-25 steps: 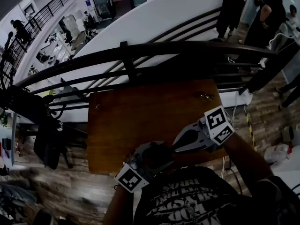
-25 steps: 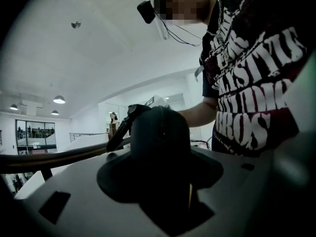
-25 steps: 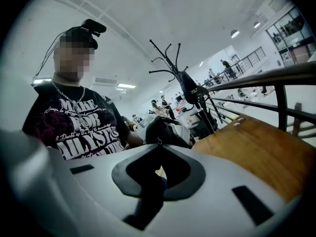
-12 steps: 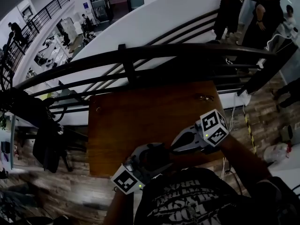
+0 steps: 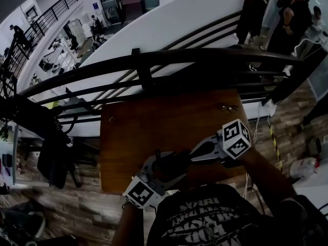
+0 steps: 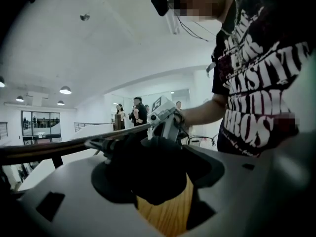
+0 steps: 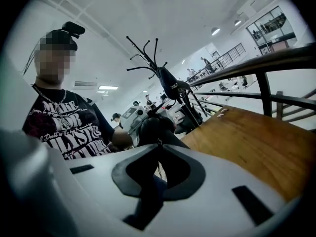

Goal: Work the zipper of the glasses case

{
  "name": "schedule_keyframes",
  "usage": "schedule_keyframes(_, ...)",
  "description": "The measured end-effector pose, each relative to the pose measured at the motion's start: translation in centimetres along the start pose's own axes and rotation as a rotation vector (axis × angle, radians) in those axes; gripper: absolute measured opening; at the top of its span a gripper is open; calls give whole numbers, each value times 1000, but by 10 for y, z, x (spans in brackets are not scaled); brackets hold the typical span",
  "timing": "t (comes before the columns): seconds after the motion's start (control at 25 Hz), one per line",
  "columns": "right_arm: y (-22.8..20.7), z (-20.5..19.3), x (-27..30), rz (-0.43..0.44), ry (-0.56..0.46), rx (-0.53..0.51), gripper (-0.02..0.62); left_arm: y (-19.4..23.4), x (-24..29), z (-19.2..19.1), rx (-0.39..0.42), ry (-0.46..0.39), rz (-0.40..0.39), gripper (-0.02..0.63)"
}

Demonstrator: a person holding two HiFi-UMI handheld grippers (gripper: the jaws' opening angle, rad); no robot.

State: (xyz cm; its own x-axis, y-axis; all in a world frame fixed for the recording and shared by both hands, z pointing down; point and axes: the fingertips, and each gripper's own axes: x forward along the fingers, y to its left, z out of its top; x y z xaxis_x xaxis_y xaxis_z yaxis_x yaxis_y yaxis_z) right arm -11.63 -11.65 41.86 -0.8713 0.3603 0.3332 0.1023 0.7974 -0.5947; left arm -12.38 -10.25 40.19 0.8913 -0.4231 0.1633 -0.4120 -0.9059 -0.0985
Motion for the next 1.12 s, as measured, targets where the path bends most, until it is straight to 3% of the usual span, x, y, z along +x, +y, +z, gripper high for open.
schedule_keyframes(0.12,-5,1,3,-14,-4,15,18,0,3,-15,46,94,0,288)
schedule_keyframes(0.44,-19,0,8,-48,-10,45,18,26,-19,-1,36,103,31,302)
schedule_keyframes(0.6,-23,1,11,-63,-2,51,18,20,-14,-7,76,168,7,318)
schedule_keyframes(0.8,-27,2,7,-81,-9,61,18,29,-21,15,116,160,17,318)
schedule_keyframes(0.96,-30,1,2,-102,-9,64,18,25,-15,22,100,151,-27,318)
schedule_keyframes(1.12,-32,-3,2,-121,-3,72,17,8,-8,38,145,157,-62,318)
